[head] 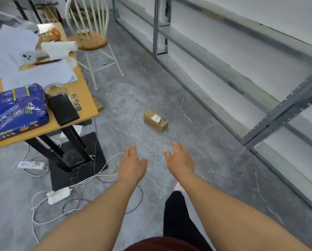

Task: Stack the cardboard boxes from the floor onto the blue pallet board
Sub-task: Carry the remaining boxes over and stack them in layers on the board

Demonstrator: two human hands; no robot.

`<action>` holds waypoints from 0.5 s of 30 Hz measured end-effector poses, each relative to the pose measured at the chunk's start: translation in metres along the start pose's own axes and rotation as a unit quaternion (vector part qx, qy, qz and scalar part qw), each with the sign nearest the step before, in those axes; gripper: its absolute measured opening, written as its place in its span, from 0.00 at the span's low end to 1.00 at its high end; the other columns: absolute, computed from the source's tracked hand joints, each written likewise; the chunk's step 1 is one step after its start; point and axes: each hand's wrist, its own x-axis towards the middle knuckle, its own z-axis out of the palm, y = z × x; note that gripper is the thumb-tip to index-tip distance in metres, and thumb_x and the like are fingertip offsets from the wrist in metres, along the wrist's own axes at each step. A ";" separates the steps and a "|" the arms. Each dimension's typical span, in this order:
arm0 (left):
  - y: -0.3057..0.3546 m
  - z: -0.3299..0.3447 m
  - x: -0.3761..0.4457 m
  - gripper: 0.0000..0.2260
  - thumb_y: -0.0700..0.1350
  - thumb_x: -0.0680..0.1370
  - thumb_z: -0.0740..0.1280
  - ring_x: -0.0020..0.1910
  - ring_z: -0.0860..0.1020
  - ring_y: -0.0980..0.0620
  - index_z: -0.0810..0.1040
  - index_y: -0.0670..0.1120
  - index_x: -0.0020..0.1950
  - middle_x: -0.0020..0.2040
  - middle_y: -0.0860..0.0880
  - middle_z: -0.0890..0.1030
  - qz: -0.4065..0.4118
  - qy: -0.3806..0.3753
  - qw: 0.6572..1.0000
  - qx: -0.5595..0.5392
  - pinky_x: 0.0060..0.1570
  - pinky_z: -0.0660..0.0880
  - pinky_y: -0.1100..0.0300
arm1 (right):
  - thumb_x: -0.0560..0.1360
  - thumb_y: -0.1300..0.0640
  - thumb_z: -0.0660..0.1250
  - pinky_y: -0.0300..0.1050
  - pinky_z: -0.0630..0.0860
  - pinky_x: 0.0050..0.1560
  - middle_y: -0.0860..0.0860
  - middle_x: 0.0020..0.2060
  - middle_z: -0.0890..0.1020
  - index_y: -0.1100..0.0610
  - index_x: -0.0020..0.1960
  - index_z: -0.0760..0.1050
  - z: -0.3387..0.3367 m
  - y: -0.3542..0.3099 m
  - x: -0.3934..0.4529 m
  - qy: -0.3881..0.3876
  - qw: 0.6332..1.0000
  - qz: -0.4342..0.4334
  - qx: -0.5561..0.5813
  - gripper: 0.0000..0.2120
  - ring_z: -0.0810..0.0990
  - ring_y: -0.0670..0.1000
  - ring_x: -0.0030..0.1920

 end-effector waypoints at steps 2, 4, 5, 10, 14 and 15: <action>0.010 -0.003 0.032 0.31 0.47 0.78 0.59 0.75 0.54 0.46 0.48 0.46 0.77 0.77 0.46 0.50 -0.005 -0.001 1.000 0.002 0.71 0.55 0.52 | 0.79 0.48 0.55 0.48 0.70 0.56 0.53 0.68 0.66 0.53 0.72 0.60 0.000 -0.008 0.035 -0.010 1.000 -0.002 0.001 0.23 0.71 0.54 0.63; 0.024 -0.004 0.067 0.31 0.47 0.78 0.59 0.75 0.54 0.46 0.47 0.46 0.77 0.77 0.46 0.51 -0.015 -0.002 1.000 0.000 0.71 0.56 0.52 | 0.79 0.48 0.55 0.48 0.70 0.57 0.53 0.68 0.67 0.54 0.72 0.59 -0.003 -0.014 0.073 -0.021 1.000 -0.012 0.000 0.23 0.71 0.54 0.63; 0.032 -0.003 0.085 0.31 0.47 0.79 0.59 0.75 0.54 0.46 0.48 0.46 0.77 0.77 0.46 0.51 -0.020 -0.001 1.000 0.002 0.71 0.55 0.52 | 0.79 0.49 0.56 0.48 0.70 0.57 0.53 0.67 0.67 0.54 0.72 0.60 -0.005 -0.015 0.094 -0.024 1.000 -0.019 0.000 0.23 0.71 0.54 0.63; 0.089 0.004 0.181 0.30 0.50 0.79 0.58 0.75 0.56 0.46 0.49 0.46 0.77 0.77 0.46 0.53 -0.028 -0.007 1.000 0.002 0.71 0.55 0.53 | 0.79 0.50 0.55 0.50 0.69 0.57 0.54 0.66 0.68 0.55 0.70 0.62 -0.030 -0.022 0.211 -0.035 0.999 -0.025 -0.007 0.21 0.72 0.56 0.62; 0.138 0.012 0.253 0.30 0.53 0.80 0.57 0.74 0.56 0.46 0.48 0.48 0.77 0.77 0.47 0.54 -0.050 -0.015 0.999 -0.009 0.71 0.55 0.53 | 0.79 0.49 0.56 0.49 0.69 0.56 0.53 0.64 0.69 0.55 0.68 0.64 -0.049 -0.021 0.298 -0.053 0.998 -0.026 -0.009 0.20 0.71 0.55 0.61; 0.147 0.015 0.268 0.30 0.54 0.79 0.57 0.74 0.56 0.46 0.48 0.48 0.77 0.77 0.47 0.55 -0.058 -0.016 0.998 -0.012 0.70 0.56 0.53 | 0.79 0.49 0.56 0.49 0.69 0.56 0.53 0.64 0.70 0.56 0.68 0.64 -0.051 -0.021 0.318 -0.055 0.998 -0.026 -0.011 0.20 0.71 0.55 0.62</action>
